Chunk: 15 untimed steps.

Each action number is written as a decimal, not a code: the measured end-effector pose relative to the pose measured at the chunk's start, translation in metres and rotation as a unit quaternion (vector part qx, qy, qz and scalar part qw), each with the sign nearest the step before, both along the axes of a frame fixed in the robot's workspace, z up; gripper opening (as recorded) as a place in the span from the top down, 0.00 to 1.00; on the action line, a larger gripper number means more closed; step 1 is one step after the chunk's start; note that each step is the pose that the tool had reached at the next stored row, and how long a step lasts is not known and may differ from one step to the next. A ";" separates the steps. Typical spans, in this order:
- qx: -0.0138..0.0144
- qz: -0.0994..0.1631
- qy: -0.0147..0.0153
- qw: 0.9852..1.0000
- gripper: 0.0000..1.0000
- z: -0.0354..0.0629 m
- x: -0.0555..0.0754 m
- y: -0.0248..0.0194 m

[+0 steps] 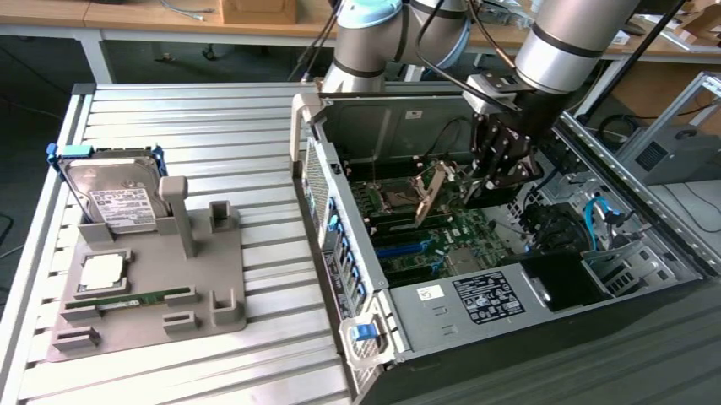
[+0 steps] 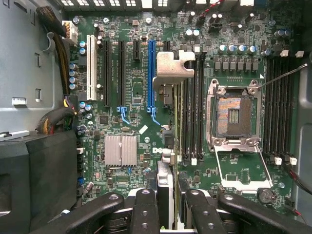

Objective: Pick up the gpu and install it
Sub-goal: 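Insert the gpu into the slot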

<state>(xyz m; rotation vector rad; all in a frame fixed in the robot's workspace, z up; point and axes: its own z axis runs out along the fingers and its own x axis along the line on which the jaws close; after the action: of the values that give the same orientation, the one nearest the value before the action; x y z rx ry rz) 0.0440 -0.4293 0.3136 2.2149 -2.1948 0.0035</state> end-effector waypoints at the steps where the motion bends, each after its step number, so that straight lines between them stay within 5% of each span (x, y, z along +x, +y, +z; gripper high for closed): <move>1: 0.000 0.000 0.000 1.000 0.73 -0.0003 0.000 -0.0001; 15: -0.004 0.000 0.000 1.000 0.73 -0.0061 0.000 -0.0011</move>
<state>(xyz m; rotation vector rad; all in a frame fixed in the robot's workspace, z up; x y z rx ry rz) 0.0439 -0.4304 0.3075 2.2110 -2.1912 0.0117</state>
